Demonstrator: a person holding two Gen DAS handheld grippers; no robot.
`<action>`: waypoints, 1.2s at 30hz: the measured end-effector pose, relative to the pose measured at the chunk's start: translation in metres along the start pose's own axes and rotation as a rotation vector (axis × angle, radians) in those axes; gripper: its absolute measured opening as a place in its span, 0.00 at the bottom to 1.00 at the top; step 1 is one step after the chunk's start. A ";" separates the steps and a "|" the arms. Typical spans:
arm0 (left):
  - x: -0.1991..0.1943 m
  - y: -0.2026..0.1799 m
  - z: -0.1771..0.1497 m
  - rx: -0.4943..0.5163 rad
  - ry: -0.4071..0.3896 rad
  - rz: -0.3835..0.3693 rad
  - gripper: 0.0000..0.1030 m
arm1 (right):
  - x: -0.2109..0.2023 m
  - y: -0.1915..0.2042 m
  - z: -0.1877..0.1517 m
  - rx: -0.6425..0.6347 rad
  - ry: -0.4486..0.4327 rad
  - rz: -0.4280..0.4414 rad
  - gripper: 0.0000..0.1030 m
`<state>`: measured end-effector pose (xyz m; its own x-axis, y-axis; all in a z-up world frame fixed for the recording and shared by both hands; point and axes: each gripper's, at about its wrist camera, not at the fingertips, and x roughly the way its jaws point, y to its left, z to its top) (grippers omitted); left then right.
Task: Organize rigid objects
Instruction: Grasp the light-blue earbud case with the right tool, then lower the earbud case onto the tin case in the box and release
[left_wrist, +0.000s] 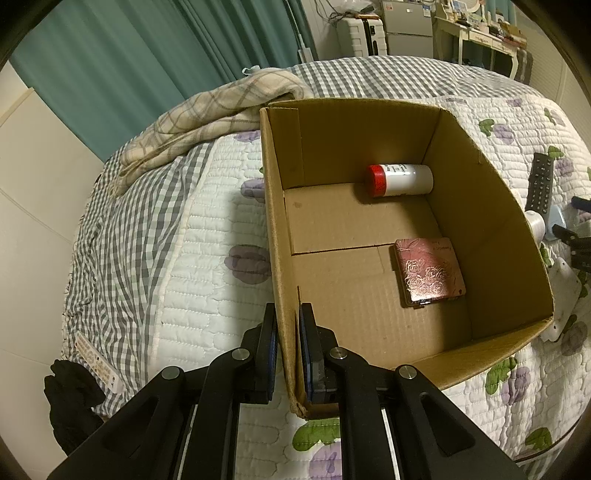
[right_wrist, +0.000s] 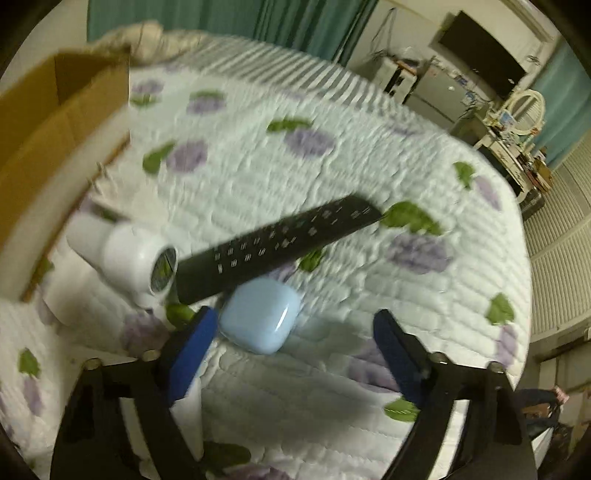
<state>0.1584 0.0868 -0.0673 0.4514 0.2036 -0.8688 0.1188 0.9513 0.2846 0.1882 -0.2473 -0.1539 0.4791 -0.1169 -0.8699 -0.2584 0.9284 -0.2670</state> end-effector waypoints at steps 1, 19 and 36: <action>0.000 0.000 0.000 0.001 0.001 0.000 0.10 | 0.003 0.001 0.000 -0.006 0.004 0.001 0.75; 0.000 0.000 0.000 0.000 0.002 0.001 0.10 | 0.023 0.025 0.000 -0.119 0.040 -0.024 0.64; 0.001 0.000 0.000 0.002 0.003 0.003 0.10 | -0.031 0.006 0.000 -0.077 -0.054 -0.010 0.55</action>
<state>0.1590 0.0871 -0.0675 0.4494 0.2065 -0.8691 0.1195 0.9503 0.2876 0.1718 -0.2382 -0.1283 0.5257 -0.1047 -0.8442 -0.3165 0.8971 -0.3084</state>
